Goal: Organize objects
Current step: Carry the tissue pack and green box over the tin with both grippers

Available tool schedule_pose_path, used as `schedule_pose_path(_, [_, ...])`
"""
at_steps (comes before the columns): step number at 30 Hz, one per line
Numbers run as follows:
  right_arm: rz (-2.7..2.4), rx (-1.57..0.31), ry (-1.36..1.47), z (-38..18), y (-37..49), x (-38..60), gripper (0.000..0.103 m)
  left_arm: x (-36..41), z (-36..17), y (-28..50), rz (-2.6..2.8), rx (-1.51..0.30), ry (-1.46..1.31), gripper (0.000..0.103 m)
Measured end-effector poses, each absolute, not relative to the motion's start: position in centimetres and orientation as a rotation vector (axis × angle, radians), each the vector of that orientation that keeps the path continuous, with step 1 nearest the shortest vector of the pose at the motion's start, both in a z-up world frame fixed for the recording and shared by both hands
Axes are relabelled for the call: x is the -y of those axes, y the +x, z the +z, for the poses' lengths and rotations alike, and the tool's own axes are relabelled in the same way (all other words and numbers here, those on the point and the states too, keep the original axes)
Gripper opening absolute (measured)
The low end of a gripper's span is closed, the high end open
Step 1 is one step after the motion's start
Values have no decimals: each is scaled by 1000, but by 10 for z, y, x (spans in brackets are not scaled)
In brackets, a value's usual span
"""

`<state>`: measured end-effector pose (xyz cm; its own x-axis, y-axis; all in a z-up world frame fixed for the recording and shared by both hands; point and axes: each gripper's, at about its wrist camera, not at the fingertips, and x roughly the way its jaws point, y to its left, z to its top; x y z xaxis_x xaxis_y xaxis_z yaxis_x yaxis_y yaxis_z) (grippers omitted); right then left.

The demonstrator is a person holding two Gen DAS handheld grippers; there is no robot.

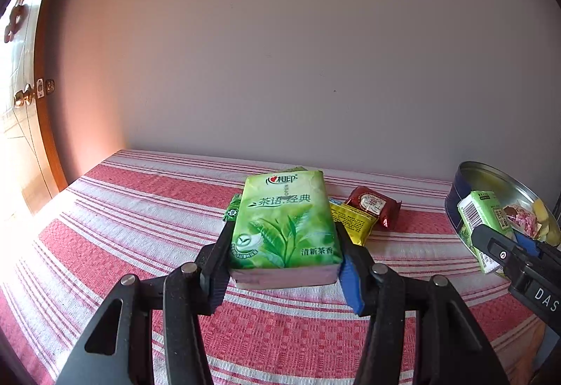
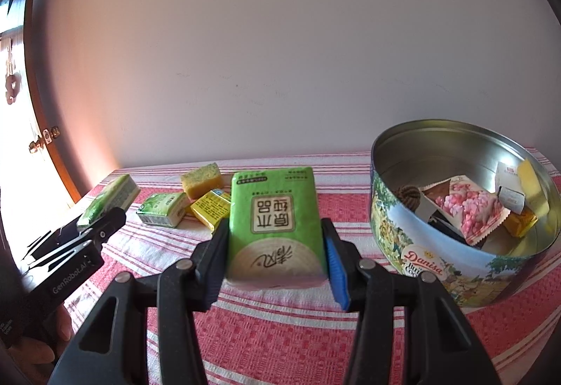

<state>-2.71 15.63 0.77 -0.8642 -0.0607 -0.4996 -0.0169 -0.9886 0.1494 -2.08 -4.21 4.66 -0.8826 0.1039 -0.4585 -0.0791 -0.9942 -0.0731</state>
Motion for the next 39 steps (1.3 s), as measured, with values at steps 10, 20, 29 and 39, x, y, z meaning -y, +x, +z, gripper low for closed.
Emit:
schedule_pose_path(10, [-3008, 242, 856, 9, -27, -169, 50, 16, 43, -12, 2978, 91, -746, 55])
schedule_pose_path(20, [-3048, 70, 774, 13, -13, -171, 50, -20, 44, -4, 2959, 77, -746, 55])
schedule_pose_path(29, [-3094, 38, 720, 20, -4, -195, 50, -60, 44, 0, 2909, 67, -730, 55])
schedule_pose_path(39, [-3158, 76, 698, 26, -5, -236, 50, -108, 49, -2, 2849, 47, -705, 55])
